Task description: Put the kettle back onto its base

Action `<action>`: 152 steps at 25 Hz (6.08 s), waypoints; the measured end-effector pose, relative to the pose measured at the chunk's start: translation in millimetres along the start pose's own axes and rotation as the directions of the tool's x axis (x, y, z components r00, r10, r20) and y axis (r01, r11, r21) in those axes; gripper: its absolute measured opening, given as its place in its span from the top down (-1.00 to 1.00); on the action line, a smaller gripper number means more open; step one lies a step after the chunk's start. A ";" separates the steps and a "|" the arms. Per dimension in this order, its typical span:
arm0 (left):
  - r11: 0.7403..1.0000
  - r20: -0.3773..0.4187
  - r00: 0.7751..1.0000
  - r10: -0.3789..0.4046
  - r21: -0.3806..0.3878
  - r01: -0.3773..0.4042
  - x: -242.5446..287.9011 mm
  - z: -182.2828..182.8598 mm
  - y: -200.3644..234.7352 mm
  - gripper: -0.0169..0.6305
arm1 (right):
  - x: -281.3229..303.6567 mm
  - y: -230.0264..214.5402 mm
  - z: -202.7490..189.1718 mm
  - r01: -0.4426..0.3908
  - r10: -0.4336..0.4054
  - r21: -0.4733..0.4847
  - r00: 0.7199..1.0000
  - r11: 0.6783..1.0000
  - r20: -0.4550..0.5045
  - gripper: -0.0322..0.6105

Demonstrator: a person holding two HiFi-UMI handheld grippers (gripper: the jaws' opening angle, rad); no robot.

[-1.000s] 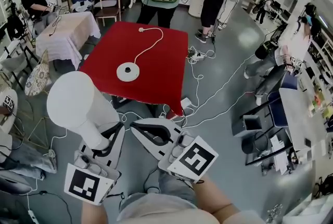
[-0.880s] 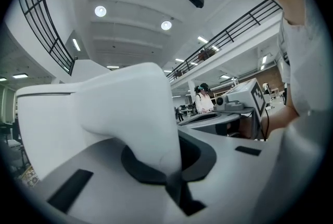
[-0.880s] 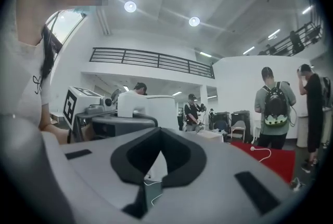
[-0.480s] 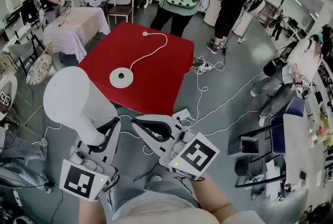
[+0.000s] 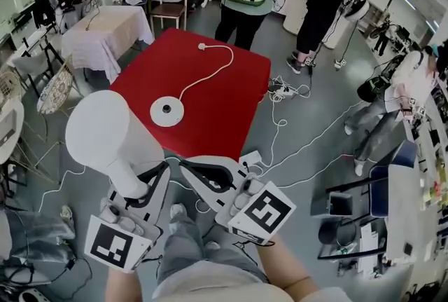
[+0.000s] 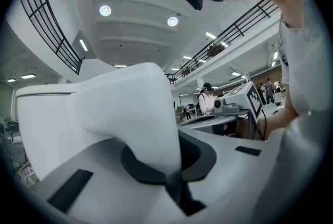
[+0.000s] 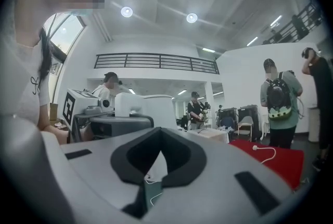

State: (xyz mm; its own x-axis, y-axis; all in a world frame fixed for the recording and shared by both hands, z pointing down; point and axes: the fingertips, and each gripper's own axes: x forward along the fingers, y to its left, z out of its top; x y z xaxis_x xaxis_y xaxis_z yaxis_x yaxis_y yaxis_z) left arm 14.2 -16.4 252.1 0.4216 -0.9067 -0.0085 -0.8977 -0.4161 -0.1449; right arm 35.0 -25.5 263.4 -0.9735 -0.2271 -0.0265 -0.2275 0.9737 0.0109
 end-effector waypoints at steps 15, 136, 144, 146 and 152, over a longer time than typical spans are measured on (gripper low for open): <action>0.976 -0.051 0.974 -0.219 0.006 0.219 85.7 -54.8 105.1 0.92 | 97.9 -111.0 -15.4 0.142 -0.142 0.029 0.990 0.989 -0.002 0.88; 0.992 -0.013 0.997 -0.075 -0.099 0.073 56.1 -67.1 155.2 0.91 | 133.5 -96.8 -48.1 0.049 -0.046 0.062 0.998 0.997 -0.047 0.88; 0.994 -0.022 1.000 0.002 -0.110 -0.005 31.5 -50.2 126.2 0.91 | 115.4 -61.8 -31.3 -0.007 0.008 0.036 0.999 0.999 -0.035 0.88; 0.995 -0.026 0.999 0.019 -0.101 -0.022 26.5 -46.0 118.4 0.91 | 107.1 -55.7 -26.8 -0.018 0.019 0.035 0.999 0.999 -0.032 0.88; 0.994 -0.034 0.998 0.053 -0.096 -0.056 18.0 -41.3 99.1 0.91 | 87.6 -42.3 -20.5 -0.034 0.035 0.025 0.999 0.999 -0.025 0.88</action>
State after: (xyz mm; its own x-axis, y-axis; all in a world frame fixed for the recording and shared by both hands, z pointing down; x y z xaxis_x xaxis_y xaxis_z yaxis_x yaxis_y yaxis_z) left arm -72.5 -76.9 278.4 0.3690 -0.9293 0.0179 -0.9280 -0.3694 -0.0484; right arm -41.2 -86.9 281.1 -0.9812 -0.1931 -0.0007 -0.1931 0.9811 -0.0136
